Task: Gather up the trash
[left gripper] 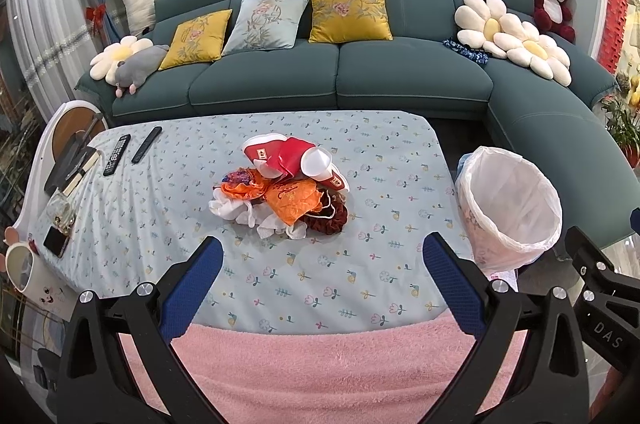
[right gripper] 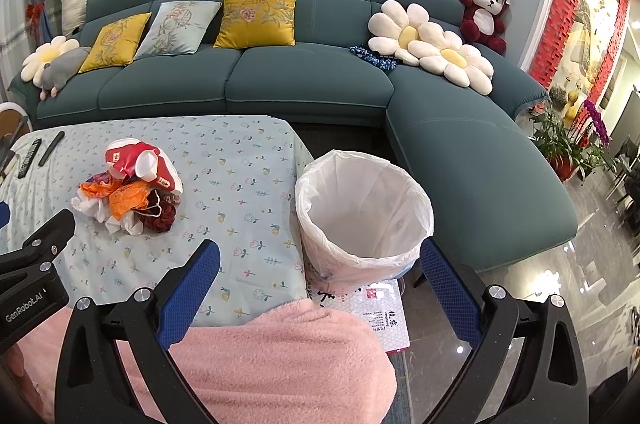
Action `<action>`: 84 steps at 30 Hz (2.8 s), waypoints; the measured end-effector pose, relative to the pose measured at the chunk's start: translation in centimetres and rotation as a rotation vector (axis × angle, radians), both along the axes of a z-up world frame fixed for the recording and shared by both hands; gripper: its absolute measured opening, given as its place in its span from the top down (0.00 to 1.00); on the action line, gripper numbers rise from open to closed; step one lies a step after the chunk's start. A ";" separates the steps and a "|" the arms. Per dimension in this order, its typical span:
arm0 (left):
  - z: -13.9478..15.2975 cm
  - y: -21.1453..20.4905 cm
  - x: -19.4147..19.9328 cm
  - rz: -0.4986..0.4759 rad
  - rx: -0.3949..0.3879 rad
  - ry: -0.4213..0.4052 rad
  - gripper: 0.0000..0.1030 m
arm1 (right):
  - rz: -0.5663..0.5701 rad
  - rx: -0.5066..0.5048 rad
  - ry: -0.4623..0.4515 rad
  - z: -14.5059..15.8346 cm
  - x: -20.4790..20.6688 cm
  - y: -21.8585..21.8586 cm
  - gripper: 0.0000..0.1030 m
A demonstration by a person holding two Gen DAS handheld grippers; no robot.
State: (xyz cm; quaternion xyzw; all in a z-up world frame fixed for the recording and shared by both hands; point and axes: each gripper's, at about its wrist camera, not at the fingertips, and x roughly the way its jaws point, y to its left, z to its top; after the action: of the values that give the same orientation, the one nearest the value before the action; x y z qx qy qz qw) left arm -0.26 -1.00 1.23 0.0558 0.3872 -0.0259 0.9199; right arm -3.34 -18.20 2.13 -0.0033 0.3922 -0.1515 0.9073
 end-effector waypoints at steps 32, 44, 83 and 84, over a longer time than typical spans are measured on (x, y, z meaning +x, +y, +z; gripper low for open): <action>0.3 -0.4 -0.4 -0.015 0.007 -0.021 0.07 | -0.007 -0.003 -0.009 0.3 0.0 -0.1 0.07; 0.4 -0.4 -0.5 -0.016 0.000 -0.021 0.07 | -0.009 -0.002 -0.010 0.4 0.1 -0.2 0.07; 1.2 0.2 0.4 -0.074 -0.059 -0.036 0.08 | -0.015 -0.006 -0.017 1.0 0.7 -0.1 0.07; 1.1 0.2 0.4 -0.080 -0.063 -0.036 0.08 | -0.014 -0.006 -0.019 1.0 0.8 -0.1 0.07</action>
State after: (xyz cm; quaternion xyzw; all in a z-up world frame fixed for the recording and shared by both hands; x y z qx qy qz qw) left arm 0.19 -0.77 2.37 0.0426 0.3670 -0.0739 0.9263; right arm -2.52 -18.30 3.10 -0.0018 0.3833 -0.1592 0.9098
